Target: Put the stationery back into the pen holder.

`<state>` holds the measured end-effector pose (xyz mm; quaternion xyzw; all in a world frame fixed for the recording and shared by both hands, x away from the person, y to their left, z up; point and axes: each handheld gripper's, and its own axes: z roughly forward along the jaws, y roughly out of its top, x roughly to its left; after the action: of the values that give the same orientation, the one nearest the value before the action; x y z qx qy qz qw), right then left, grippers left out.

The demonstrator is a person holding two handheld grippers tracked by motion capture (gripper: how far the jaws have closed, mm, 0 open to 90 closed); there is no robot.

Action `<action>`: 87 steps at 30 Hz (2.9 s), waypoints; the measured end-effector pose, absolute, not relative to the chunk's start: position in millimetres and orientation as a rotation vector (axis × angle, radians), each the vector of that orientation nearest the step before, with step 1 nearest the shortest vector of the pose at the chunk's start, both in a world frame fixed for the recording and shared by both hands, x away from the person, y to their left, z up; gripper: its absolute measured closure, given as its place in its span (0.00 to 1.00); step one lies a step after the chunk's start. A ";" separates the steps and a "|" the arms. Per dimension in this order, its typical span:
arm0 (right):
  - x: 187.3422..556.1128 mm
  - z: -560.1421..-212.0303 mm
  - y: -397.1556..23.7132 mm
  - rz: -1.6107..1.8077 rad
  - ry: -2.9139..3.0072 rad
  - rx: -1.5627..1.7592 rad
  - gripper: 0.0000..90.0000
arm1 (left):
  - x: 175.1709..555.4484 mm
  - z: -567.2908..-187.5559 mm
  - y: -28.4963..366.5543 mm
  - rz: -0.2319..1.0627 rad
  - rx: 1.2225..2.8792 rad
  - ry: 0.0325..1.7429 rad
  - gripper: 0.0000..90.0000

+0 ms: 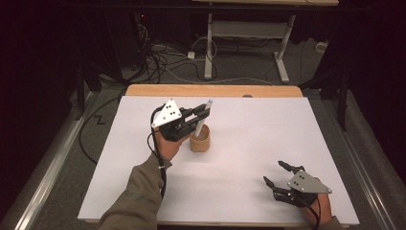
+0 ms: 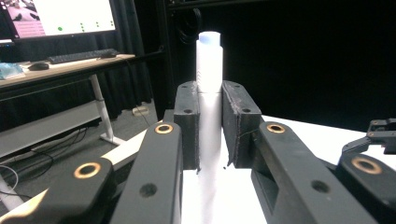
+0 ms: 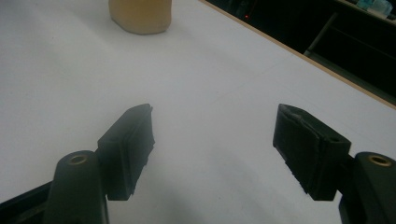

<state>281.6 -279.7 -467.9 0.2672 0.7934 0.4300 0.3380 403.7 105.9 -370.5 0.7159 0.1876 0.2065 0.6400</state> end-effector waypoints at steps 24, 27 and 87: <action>281.6 -468.8 -280.9 1.113 2.074 0.690 0.32 | 430.4 -413.9 95.0 0.434 1.703 0.511 0.83; 281.2 -468.8 -280.6 1.113 2.075 0.687 0.32 | 430.2 -418.1 96.2 0.430 1.713 0.518 0.83; 281.5 -471.6 -276.0 1.106 2.077 0.696 0.32 | 392.4 -420.1 103.9 0.606 1.818 0.434 0.68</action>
<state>281.5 -276.0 -471.6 0.2670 0.7969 0.4243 0.3371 392.4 103.9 -420.1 0.7698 0.1837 0.2563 0.5549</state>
